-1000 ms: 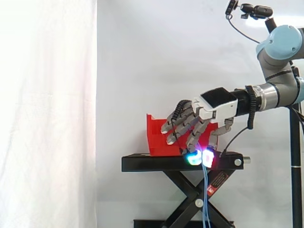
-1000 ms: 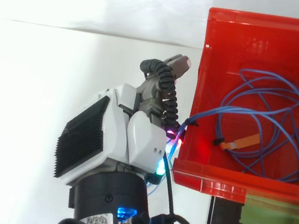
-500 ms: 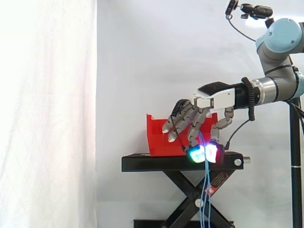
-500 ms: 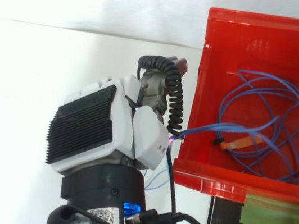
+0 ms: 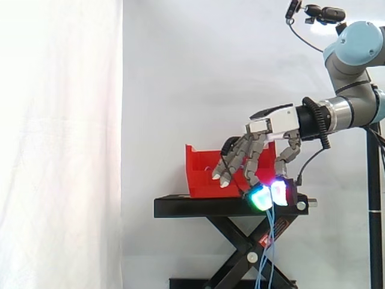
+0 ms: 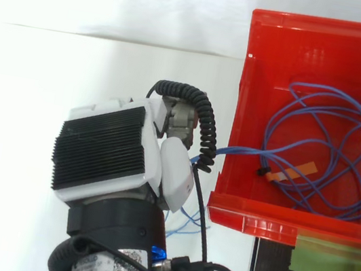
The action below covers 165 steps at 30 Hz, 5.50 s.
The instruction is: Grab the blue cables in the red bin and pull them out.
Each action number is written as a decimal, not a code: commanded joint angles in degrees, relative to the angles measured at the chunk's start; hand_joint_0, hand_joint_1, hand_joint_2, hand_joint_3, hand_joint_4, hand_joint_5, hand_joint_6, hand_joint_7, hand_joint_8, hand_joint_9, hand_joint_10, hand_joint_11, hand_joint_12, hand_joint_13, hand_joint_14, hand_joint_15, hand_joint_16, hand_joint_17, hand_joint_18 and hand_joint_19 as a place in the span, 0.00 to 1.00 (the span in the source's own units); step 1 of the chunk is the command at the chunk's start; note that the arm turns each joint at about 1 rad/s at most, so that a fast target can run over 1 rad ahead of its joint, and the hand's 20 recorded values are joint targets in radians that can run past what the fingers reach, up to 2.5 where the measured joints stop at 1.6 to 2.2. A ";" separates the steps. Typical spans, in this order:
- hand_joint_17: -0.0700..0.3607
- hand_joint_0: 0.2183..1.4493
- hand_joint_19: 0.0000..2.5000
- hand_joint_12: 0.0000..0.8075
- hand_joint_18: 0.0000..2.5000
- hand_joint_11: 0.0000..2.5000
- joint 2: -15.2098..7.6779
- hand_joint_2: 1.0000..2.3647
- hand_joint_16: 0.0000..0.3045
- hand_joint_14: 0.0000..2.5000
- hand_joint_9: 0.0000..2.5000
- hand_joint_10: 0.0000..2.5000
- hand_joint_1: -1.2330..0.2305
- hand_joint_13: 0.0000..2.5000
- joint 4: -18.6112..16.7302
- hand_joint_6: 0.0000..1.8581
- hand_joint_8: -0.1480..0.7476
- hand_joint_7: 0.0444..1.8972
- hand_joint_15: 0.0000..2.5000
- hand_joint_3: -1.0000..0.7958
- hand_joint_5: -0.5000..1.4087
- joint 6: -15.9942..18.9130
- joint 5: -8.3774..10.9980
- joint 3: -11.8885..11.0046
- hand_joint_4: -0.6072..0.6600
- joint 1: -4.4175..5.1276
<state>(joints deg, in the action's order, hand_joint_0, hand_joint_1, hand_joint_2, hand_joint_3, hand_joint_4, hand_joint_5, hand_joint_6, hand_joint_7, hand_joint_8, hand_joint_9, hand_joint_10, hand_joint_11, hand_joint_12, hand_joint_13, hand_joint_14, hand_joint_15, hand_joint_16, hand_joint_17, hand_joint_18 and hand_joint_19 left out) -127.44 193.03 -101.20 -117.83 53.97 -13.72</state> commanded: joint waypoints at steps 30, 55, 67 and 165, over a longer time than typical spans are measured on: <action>0.38 0.50 0.13 0.39 0.20 0.05 0.18 0.00 0.13 0.00 0.30 0.00 0.21 0.22 -3.45 0.15 0.42 0.49 0.08 0.00 0.87 -20.65 -4.25 -0.09 0.47 0.54; 0.38 0.50 0.13 0.39 0.20 0.05 0.26 0.00 0.13 0.00 0.30 0.00 0.21 0.22 3.84 0.15 0.42 0.49 0.08 0.00 0.87 68.99 4.98 0.00 0.47 4.06; 0.38 0.51 0.13 0.39 0.20 0.05 0.26 0.00 0.13 0.00 0.30 0.00 0.21 0.22 4.10 0.15 0.42 0.49 0.08 0.00 0.87 102.57 10.17 0.00 0.47 6.16; 0.38 0.52 0.24 0.38 0.33 0.16 0.26 0.00 0.14 0.01 0.36 0.01 0.22 0.44 -2.31 0.12 0.42 0.50 0.34 0.00 0.87 94.83 5.86 1.40 0.46 7.04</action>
<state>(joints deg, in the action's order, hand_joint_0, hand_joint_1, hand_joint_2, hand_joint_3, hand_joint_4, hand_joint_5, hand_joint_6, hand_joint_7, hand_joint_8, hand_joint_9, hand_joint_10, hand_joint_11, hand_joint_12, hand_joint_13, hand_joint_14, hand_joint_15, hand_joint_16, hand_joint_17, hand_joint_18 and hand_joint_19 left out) -127.21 191.01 -6.27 -111.97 55.37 -6.68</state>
